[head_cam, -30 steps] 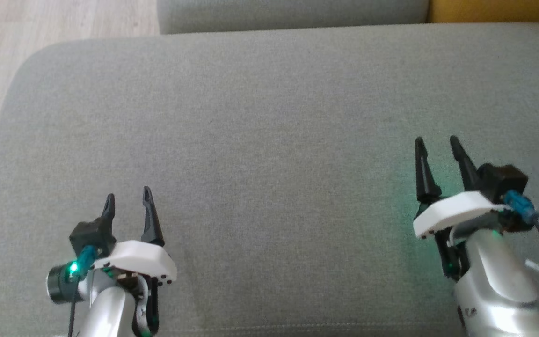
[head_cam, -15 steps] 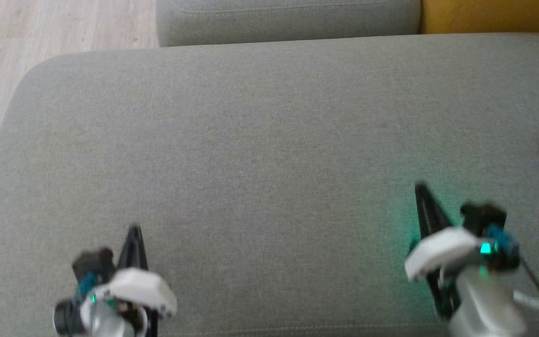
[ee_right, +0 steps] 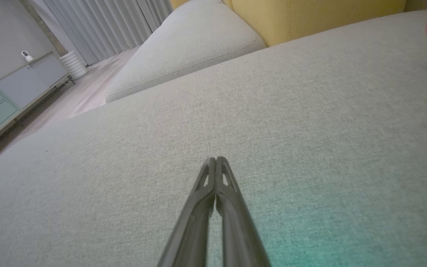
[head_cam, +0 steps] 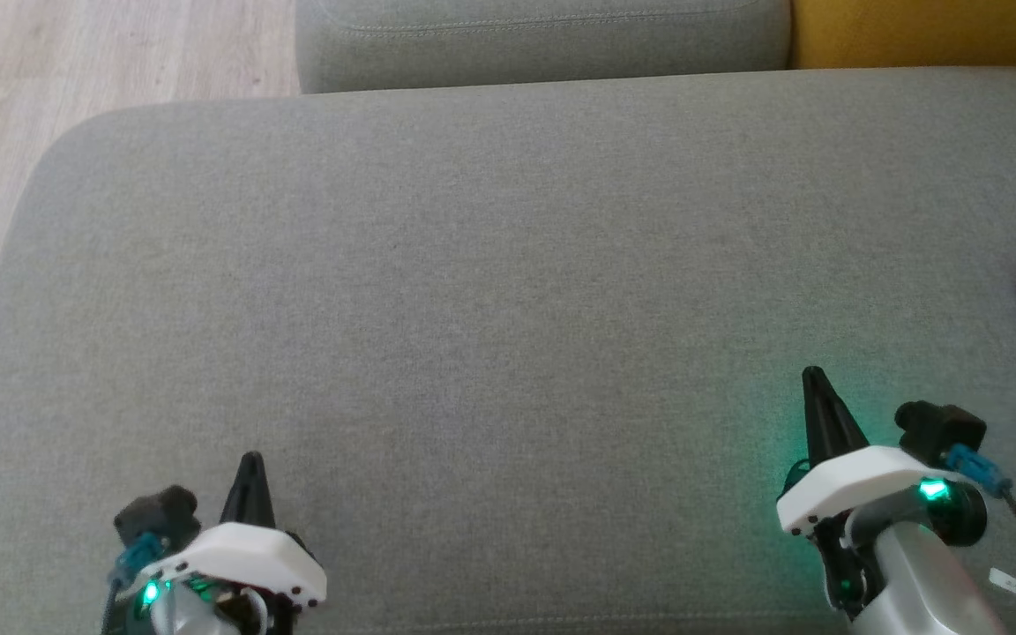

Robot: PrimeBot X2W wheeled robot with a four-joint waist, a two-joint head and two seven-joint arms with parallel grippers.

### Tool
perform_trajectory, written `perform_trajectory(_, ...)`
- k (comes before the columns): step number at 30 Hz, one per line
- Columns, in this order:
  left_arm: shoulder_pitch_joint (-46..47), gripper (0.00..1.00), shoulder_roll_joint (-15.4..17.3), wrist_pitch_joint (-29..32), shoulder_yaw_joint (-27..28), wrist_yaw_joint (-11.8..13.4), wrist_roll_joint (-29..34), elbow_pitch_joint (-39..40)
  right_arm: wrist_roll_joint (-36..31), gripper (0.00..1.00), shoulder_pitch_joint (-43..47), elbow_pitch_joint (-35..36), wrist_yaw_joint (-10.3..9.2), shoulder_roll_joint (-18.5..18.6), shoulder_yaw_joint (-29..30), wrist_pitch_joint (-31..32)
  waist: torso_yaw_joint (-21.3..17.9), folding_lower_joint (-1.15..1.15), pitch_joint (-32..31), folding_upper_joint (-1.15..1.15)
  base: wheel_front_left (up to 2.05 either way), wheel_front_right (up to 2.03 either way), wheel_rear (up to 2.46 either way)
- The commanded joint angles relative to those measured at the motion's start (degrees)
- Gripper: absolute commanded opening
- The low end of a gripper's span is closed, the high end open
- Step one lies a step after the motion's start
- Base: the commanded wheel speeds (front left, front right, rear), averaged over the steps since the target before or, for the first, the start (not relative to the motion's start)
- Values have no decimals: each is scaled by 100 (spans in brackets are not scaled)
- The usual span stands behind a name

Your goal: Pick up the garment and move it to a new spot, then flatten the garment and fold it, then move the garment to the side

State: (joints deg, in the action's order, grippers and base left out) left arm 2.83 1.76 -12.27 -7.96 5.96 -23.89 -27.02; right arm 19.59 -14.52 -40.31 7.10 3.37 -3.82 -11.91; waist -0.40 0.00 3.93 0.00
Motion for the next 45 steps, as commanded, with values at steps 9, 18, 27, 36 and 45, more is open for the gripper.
perform_trajectory(9,263,0,36,159,217,-148,-629,298,680,0,-122,418,7,-3,99,168,4,0,-31,0,0,0,0)
perform_trajectory(18,270,0,43,311,325,-254,-1179,387,1263,0,-36,615,10,-7,181,316,7,0,-61,0,0,0,0)
perform_trajectory(27,276,0,49,463,434,-360,-1728,475,1846,0,48,811,13,-11,264,464,10,0,-92,0,0,0,0)
perform_trajectory(36,282,0,55,598,531,-454,-2214,553,2362,0,123,984,15,-15,338,596,13,0,-119,0,0,0,0)
perform_trajectory(45,288,0,62,750,640,-560,-2764,642,2944,0,208,1180,18,-19,421,744,16,0,-149,0,0,0,0)
